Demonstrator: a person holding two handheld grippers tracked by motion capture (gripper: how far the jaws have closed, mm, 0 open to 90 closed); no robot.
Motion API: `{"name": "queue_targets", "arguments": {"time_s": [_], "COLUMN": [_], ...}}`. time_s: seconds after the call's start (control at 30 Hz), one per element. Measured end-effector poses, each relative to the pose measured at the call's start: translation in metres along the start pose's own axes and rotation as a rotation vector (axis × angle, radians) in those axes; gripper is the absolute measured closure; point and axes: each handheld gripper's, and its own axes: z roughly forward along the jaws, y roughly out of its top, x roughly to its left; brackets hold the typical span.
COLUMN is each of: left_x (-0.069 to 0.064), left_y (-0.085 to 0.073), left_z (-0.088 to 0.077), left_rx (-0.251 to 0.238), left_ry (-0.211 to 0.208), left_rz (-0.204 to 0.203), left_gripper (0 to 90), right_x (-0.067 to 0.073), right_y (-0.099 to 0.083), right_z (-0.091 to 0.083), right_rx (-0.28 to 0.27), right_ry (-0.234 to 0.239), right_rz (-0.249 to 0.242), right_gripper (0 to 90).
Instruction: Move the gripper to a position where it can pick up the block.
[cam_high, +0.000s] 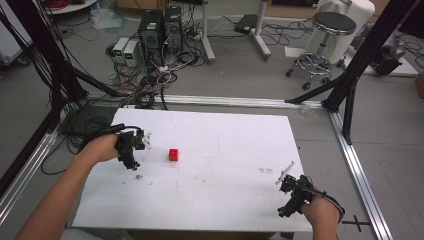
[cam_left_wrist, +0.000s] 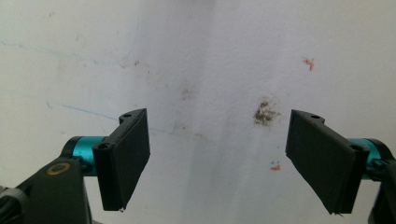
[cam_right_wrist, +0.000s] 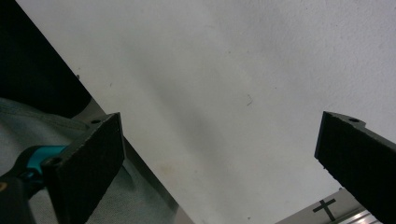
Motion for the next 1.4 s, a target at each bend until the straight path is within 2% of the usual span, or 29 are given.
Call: {"name": "queue_targets", "arguments": {"time_s": [0.1, 0.2, 0.5, 0.53, 0.63, 0.67, 0.8, 1.03, 1.13, 1.4], "left_x": [0.003, 0.009, 0.020, 0.021, 0.022, 0.024, 0.026, 0.030, 0.031, 0.032], "left_y": [0.006, 0.017, 0.035, 0.040, 0.046, 0.051, 0.061, 0.070, 0.076, 0.088], "left_z": [0.000, 0.001, 0.005, 0.007, 0.010, 0.012, 0.017, 0.024, 0.028, 0.038], "left_rx": [0.004, 0.005, 0.006, 0.005, 0.004, 0.010, 0.027, 0.036, 0.046, 0.062], "left_ry": [-0.004, -0.007, -0.027, -0.029, -0.033, -0.043, -0.052, -0.051, -0.067, -0.074], "left_rz": [0.004, 0.027, 0.071, 0.086, 0.097, 0.120, 0.146, 0.173, 0.182, 0.203], "left_gripper": [22.1, 22.1, 22.1, 22.1, 22.1, 22.1, 22.1, 22.1, 22.1, 22.1], "right_x": [0.000, 0.000, 0.000, 0.000, 0.000, 0.001, 0.002, 0.002, 0.002, 0.003], "right_y": [0.000, 0.001, 0.000, 0.000, 0.000, 0.001, 0.003, 0.003, 0.003, 0.004], "right_z": [0.000, 0.000, 0.000, 0.000, 0.000, 0.001, 0.001, 0.001, 0.001, 0.002], "right_rx": [-0.005, -0.004, -0.009, -0.011, -0.013, -0.011, -0.010, -0.015, -0.014, -0.013], "right_ry": [0.009, 0.011, 0.007, 0.005, 0.007, 0.012, 0.009, 0.018, 0.017, 0.021], "right_rz": [-0.009, -0.006, -0.009, -0.002, -0.003, -0.005, -0.012, -0.013, -0.017, -0.024], "right_gripper": [0.9, 0.9, 0.9, 0.9, 0.9, 0.9, 0.9, 0.9, 0.9, 0.9]}}
